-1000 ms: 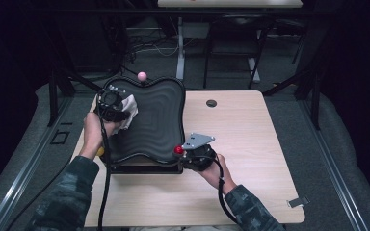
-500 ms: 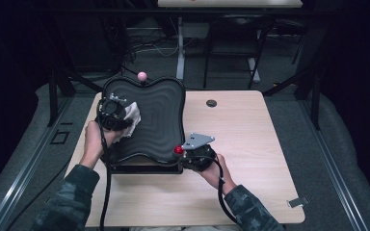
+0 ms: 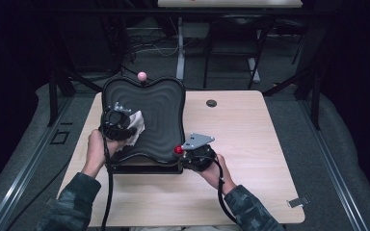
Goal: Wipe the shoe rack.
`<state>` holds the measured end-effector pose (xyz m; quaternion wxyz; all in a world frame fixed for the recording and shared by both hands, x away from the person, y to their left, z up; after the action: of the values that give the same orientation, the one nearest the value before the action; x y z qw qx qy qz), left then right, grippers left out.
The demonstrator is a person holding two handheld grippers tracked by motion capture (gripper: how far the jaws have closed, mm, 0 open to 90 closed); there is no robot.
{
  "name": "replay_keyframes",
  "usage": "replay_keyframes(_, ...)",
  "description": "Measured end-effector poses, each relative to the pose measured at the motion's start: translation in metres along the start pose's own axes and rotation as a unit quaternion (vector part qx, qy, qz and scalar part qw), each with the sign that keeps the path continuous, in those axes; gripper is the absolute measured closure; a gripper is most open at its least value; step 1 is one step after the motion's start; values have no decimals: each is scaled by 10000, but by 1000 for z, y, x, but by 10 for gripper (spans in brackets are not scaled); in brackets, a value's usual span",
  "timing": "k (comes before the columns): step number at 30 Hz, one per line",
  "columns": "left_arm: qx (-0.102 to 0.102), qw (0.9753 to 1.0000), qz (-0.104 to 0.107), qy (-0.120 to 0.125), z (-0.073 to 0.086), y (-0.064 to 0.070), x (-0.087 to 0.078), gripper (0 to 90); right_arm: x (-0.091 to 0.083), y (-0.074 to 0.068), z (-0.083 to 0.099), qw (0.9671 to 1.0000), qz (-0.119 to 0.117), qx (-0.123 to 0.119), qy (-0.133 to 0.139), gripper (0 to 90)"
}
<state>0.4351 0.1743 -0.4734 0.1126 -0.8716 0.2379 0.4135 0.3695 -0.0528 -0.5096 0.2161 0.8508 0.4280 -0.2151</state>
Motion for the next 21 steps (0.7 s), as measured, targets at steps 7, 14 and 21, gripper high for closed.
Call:
replay_keyframes(7, 119, 9999, 85, -12, 11, 13, 0, 807, 0, 0, 0, 10000, 5, 5, 3, 601)
replay_keyframes(14, 52, 9995, 277, 116, 21, 20, 1, 807, 0, 0, 0, 10000, 9, 6, 6, 601)
replay_keyframes(21, 99, 9996, 269, 70, 25, 24, 0, 808, 0, 0, 0, 10000, 34, -20, -5, 601)
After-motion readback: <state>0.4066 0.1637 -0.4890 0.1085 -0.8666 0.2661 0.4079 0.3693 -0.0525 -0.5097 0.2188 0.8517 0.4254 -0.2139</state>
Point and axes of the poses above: each handheld gripper's, and its own axes: x roughly forward along the jaws, z roughly out of its underside, y roughly to its right, the point moved 5 cm from there along x, roughly forward along the jaws, and after that the axes turned 4 degrees about -x, right-handed, at the moved point
